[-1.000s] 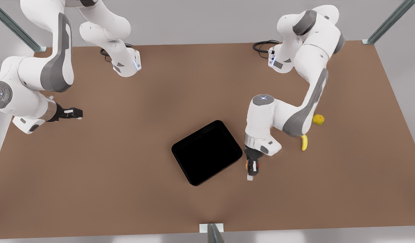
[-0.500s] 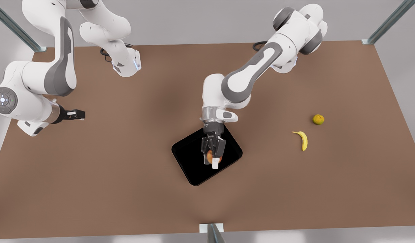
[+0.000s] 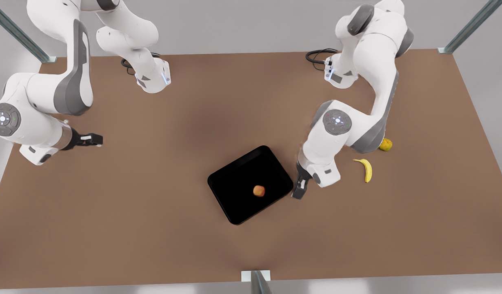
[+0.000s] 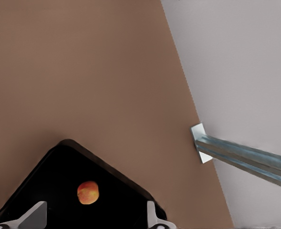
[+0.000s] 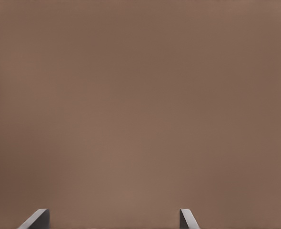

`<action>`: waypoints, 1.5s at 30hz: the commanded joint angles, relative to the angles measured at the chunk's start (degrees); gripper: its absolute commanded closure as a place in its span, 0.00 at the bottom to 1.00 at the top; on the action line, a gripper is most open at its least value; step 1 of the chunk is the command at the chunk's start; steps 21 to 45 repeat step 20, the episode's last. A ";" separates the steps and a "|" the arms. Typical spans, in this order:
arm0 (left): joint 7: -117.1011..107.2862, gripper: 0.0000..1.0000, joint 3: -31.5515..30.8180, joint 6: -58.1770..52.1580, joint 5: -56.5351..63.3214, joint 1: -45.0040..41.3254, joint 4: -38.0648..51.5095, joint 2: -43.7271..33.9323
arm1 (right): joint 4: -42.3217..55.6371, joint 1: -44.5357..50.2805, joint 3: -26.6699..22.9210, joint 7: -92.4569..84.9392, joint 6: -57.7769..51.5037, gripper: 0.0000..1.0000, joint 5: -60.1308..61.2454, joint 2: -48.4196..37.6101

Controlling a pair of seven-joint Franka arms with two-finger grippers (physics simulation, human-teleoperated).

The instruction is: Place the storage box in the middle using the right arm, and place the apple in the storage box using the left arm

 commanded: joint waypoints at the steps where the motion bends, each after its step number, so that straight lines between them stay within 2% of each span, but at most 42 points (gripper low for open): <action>1: 2.20 0.00 0.34 -0.18 -2.62 0.49 0.08 -0.28 | 0.03 -0.13 0.00 -0.02 0.00 0.00 -0.01 -0.17; 3: 23.73 0.00 7.11 -4.40 -2.80 0.85 0.08 -2.21 | -0.05 -0.57 0.09 0.07 0.00 0.00 -0.19 -1.22; 4: 34.88 0.00 9.66 -4.84 -3.50 1.81 -2.81 -6.07 | -0.14 -0.66 0.00 -0.02 0.00 0.00 -0.19 -1.66; 7: 70.49 0.00 15.90 -6.24 -9.56 5.33 -28.12 -28.65 | -0.23 -1.10 0.09 -0.11 0.00 0.00 -0.10 -2.19; 8: 73.66 0.00 18.09 -8.70 -9.92 5.33 -31.91 -33.06 | -0.14 -1.27 0.09 -0.20 -0.09 0.00 -0.19 -2.19; 9: 88.24 0.00 21.69 -15.81 -10.88 5.24 -28.50 -33.06 | -0.23 -1.36 0.09 -0.28 -0.17 0.00 -0.19 -2.19; 10: 90.72 0.00 22.93 -24.70 -13.26 5.15 -20.85 -29.29 | -0.23 -1.27 0.09 -0.28 -0.09 0.00 -0.10 -2.11; 11: 89.75 0.00 22.58 -28.82 -13.52 5.06 -11.19 -21.65 | -0.32 -1.27 0.09 -0.37 -0.17 0.00 -0.10 -2.02; 12: 88.87 0.00 21.00 -29.36 -13.52 5.06 -5.28 -17.51 | -0.41 -1.27 0.09 -0.46 -0.17 0.00 -0.10 -2.02; 13: 88.79 0.00 20.82 -27.43 -13.52 5.06 -7.56 -18.91 | -0.32 -1.27 0.09 -0.46 -0.17 0.00 -0.10 -2.02; 14: 88.78 0.00 20.56 -18.12 -13.52 5.06 -19.94 -24.97 | -0.41 -1.27 0.09 -0.46 -0.17 0.00 -0.10 -1.93; 15: 88.17 0.00 19.77 -17.32 -13.52 5.06 -21.72 -25.86 | -0.41 -1.27 0.09 -0.46 -0.17 0.00 -0.10 -1.93; 45: 87.29 0.00 19.33 -17.23 -13.52 5.06 -21.63 -25.77 | -0.49 -1.27 0.09 -0.46 -0.17 0.00 -0.10 -1.93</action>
